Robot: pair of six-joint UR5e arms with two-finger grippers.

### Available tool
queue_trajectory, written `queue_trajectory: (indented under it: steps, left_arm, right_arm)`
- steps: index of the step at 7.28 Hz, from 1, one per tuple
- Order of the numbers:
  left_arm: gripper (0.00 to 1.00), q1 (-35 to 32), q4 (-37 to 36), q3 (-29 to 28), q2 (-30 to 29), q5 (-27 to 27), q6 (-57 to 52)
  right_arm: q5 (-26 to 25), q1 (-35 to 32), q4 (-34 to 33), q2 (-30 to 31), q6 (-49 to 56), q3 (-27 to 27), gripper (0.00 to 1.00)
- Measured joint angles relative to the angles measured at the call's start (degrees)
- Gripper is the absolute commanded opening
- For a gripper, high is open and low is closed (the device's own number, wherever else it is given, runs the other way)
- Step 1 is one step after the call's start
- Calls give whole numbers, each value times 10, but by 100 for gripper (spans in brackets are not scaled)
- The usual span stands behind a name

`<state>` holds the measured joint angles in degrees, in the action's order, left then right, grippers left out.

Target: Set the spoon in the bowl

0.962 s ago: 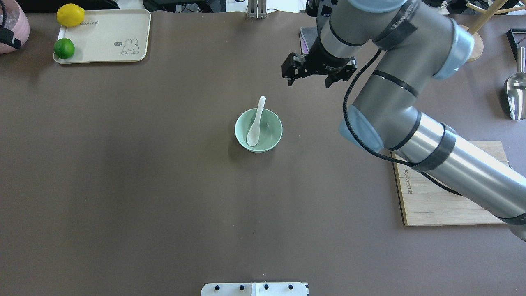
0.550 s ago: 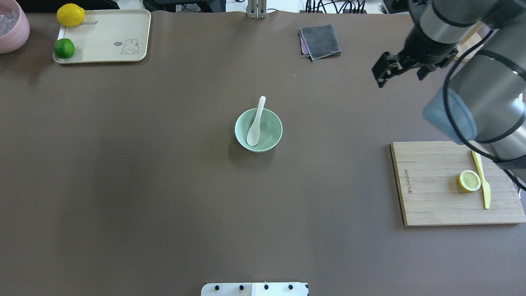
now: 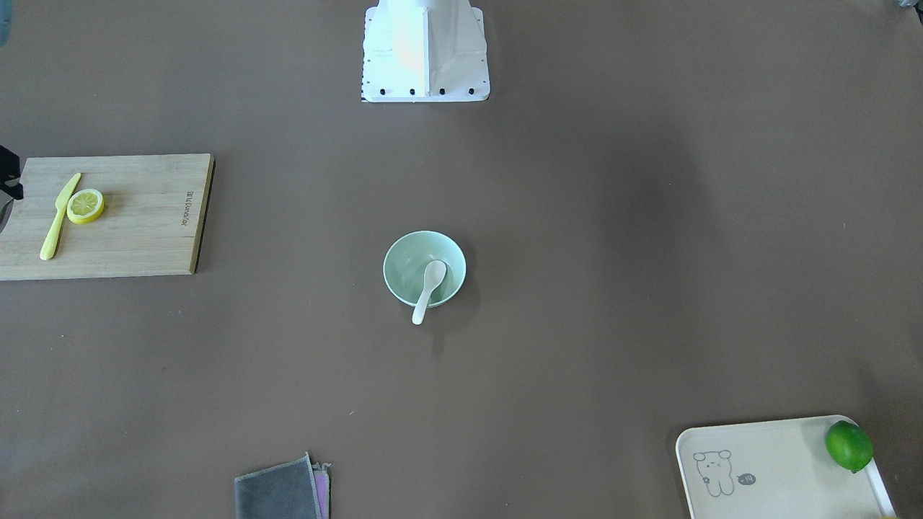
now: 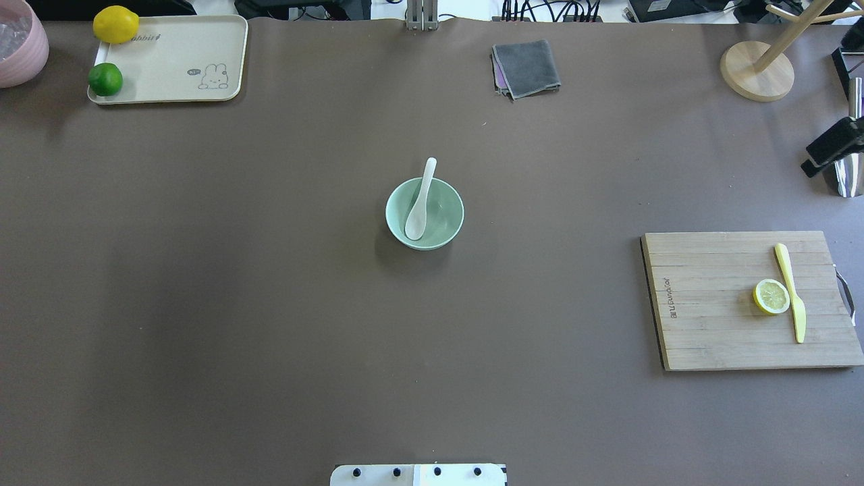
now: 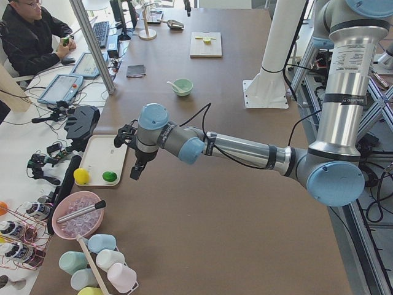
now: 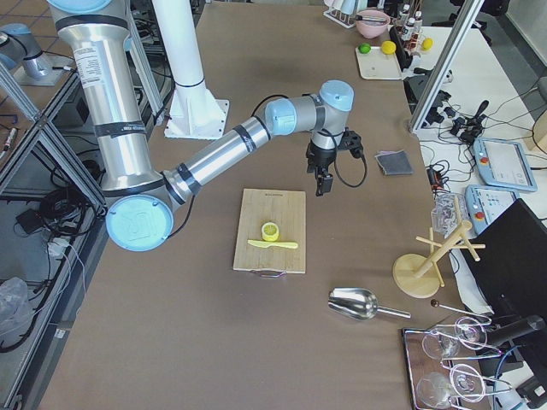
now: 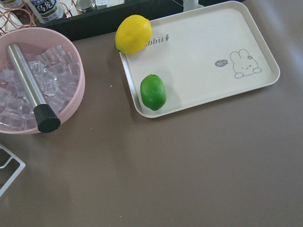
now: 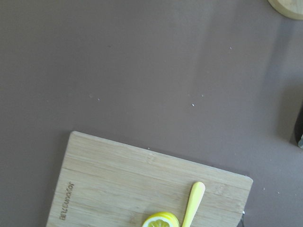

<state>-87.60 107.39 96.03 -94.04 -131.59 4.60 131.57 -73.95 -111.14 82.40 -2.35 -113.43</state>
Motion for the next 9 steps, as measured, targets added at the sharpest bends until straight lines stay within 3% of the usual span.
queue_trajectory:
  steps: [2, 4, 9]
  left_arm:
    - [98, -58, -93, 2, 0, -18, -68]
    - [98, -95, -147, 5, 10, -22, -107]
    - [98, -109, -159, 49, 55, -22, -107]
  right_arm:
    - [27, -55, 58, 86, 73, 17, 100]
    - [40, -111, 78, 131, 128, 48, 100]
    - [36, -186, 83, 165, 148, 70, 100]
